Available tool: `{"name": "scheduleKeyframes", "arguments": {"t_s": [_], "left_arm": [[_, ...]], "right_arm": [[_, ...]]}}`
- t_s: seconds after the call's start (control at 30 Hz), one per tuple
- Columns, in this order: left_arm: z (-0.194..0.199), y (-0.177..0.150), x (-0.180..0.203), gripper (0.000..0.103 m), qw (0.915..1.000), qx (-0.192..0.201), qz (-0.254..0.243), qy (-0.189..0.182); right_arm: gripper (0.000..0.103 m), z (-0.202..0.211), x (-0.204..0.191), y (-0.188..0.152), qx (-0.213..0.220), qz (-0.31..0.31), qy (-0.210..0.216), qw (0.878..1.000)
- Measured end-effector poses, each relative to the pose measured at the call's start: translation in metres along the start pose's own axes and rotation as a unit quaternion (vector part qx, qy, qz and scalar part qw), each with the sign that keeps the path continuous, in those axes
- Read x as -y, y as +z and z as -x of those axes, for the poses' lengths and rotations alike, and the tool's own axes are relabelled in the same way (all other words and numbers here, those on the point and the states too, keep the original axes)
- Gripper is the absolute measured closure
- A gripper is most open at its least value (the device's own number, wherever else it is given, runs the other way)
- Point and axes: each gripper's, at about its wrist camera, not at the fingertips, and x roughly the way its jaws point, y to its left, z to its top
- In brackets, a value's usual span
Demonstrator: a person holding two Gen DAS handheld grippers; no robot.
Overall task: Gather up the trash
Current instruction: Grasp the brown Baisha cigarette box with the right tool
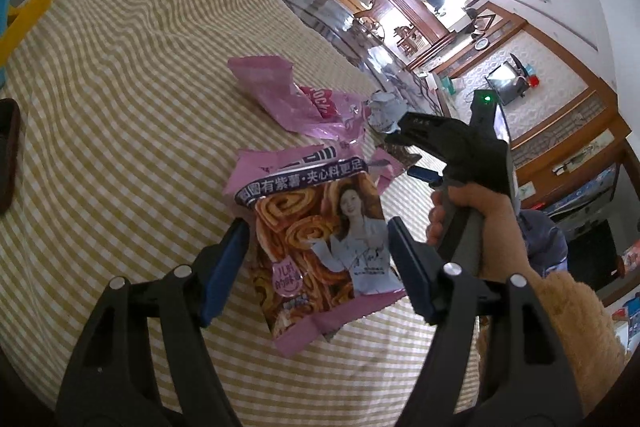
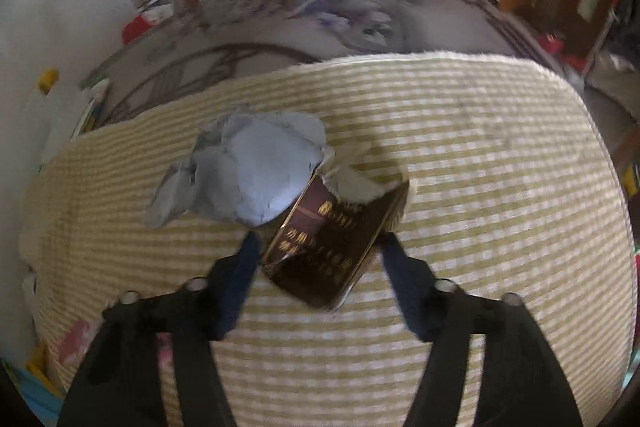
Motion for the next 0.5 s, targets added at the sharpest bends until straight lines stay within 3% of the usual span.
{"name": "scheduleKeyframes", "arguments": {"t_s": [0.07, 0.1, 0.13, 0.2, 0.4, 0.5], "left_arm": [[-0.001, 0.0, 0.0, 0.031, 1.0, 0.0, -0.001, 0.0], [-0.001, 0.0, 0.0, 0.031, 1.0, 0.001, 0.0, -0.001], [-0.001, 0.0, 0.0, 0.03, 1.0, 0.001, 0.001, -0.003], [-0.001, 0.0, 0.0, 0.029, 1.0, 0.002, 0.002, -0.005], [-0.006, -0.003, 0.003, 0.02, 0.9999, -0.003, -0.003, -0.009], [-0.008, -0.005, 0.007, 0.016, 0.9999, -0.005, -0.01, -0.006]], "right_arm": [[0.056, 0.007, 0.001, -0.007, 0.003, 0.013, 0.01, 1.0], [0.067, 0.012, 0.003, -0.013, 0.005, 0.018, 0.019, 1.0], [0.091, 0.015, 0.005, -0.017, 0.002, 0.024, 0.031, 0.999], [0.103, 0.028, 0.013, -0.03, -0.001, 0.035, 0.059, 0.998], [0.103, 0.066, 0.041, -0.061, 0.009, 0.08, 0.052, 0.995], [0.095, 0.076, 0.045, -0.061, 0.015, 0.082, 0.049, 0.995]]}}
